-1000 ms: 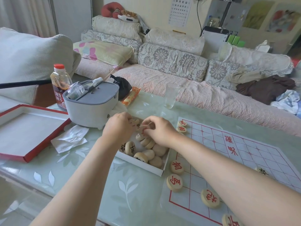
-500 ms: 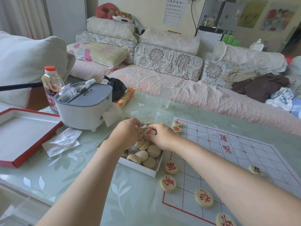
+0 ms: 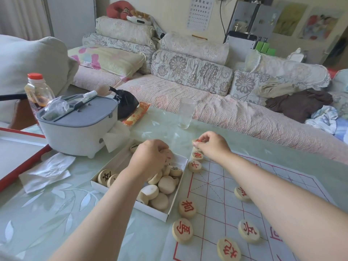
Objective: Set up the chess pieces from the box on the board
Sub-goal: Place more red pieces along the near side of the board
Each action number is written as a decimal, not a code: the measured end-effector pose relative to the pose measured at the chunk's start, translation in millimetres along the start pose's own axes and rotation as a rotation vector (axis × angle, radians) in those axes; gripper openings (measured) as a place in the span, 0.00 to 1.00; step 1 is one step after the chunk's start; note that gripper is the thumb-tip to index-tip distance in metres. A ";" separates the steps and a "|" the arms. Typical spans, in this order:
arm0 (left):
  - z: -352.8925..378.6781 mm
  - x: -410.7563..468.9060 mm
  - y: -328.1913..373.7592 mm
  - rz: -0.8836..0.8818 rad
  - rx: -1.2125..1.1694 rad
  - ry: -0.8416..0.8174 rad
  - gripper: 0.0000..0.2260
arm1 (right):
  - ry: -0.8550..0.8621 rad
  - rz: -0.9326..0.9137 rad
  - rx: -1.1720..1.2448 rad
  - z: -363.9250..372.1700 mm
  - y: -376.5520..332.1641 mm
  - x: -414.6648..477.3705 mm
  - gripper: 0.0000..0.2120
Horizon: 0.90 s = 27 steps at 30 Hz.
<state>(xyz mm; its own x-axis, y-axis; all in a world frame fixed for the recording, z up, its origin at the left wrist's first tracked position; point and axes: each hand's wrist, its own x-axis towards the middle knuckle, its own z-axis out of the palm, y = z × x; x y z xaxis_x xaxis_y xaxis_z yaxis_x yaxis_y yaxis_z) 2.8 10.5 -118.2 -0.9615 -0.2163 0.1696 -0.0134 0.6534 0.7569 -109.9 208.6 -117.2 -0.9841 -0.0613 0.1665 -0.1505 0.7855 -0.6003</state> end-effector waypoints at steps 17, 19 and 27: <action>23.0 23.2 2.8 -0.109 -0.208 0.041 0.08 | -0.035 0.102 -0.214 32.3 36.0 74.3 0.10; 23.6 23.5 3.2 -0.116 -0.235 0.038 0.08 | -0.035 0.085 -0.233 32.0 32.2 73.6 0.11; 21.4 14.5 13.9 -0.110 -0.275 0.020 0.08 | -0.054 -0.122 -0.036 18.5 -1.4 36.7 0.06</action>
<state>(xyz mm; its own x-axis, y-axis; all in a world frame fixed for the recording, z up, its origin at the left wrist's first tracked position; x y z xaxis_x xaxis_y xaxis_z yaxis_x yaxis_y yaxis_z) -17.2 32.0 -118.8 -0.9527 -0.2910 0.0880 -0.0392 0.4044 0.9137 -147.5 193.8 -124.7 -0.9626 -0.1900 0.1932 -0.2666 0.7918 -0.5496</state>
